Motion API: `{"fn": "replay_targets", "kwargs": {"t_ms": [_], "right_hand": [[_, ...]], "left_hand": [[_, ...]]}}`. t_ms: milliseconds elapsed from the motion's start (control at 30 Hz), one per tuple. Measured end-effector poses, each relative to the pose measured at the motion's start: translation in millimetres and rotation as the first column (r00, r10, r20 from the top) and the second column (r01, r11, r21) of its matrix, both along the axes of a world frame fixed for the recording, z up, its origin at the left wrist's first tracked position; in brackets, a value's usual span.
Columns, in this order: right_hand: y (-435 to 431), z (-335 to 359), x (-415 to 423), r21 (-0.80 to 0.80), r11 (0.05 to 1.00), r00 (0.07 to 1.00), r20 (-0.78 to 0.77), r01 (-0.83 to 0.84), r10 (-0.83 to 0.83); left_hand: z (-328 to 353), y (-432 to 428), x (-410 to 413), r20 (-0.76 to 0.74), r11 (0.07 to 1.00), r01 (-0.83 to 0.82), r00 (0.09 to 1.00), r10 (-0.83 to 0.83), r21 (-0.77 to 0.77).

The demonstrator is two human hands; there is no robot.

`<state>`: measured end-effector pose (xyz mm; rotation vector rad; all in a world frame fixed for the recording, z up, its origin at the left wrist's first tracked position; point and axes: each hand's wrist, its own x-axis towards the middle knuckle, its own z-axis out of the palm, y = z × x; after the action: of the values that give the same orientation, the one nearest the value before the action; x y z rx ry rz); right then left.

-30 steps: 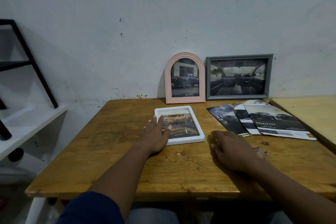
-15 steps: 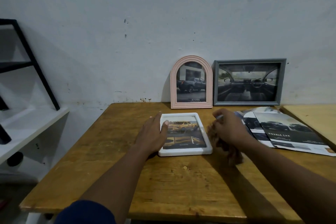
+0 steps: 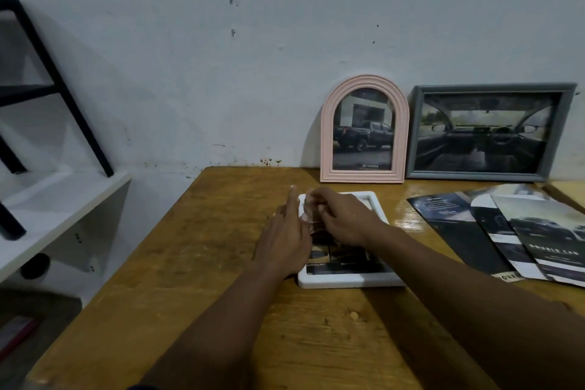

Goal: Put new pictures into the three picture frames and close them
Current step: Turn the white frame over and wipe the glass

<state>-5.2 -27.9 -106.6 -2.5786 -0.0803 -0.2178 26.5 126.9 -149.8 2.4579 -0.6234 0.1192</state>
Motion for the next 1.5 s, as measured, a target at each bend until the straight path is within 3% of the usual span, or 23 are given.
{"fn": "replay_targets", "kwargs": {"t_ms": [200, 433, 567, 767, 1000, 1167, 1300, 1500], "right_hand": [[0.2, -19.5, -3.4, -0.185, 0.979, 0.996, 0.015, -0.086, 0.091], [-9.2, -10.7, 7.3, -0.238, 0.966, 0.993, -0.084, -0.104, 0.086], [-24.5, -6.8, 1.6, -0.263, 0.964, 0.994, -0.109, -0.028, -0.001], [-41.0, -11.5, -23.1, -0.421, 0.892, 0.976, -0.059, 0.165, -0.208], [12.9, -20.0, -27.2, -0.332, 0.868, 0.906, -0.079, 0.369, -0.416], [22.3, -26.6, -16.4, -0.095, 0.952, 0.953, -0.050, 0.292, -0.297], [16.2, -17.3, -15.7, 0.062, 0.995, 0.990, -0.126, 0.073, -0.064], [-27.2, 0.2, -30.2, -0.073, 0.996, 0.960, -0.279, -0.042, 0.020]], "left_hand": [[-2.0, 1.3, 1.3, -0.014, 0.998, 0.038, 0.999, -0.037, 0.050], [1.9, -2.9, 1.6, -0.025, 0.987, -0.003, 1.000, 0.007, 0.159], [7.1, -4.4, -1.9, -0.017, 0.977, -0.009, 1.000, 0.013, 0.211], [15.6, -7.5, -13.6, -0.025, 0.973, -0.016, 0.999, 0.023, 0.229], [16.6, -8.9, -17.4, -0.062, 0.988, -0.024, 0.997, 0.034, 0.153], [17.5, -9.0, -18.6, -0.140, 0.994, -0.045, 0.988, 0.059, 0.103], [17.0, -7.5, -20.3, -0.155, 0.997, -0.050, 0.986, 0.059, 0.056], [17.3, -7.2, -23.3, -0.140, 0.995, -0.063, 0.987, 0.074, 0.077]]}}
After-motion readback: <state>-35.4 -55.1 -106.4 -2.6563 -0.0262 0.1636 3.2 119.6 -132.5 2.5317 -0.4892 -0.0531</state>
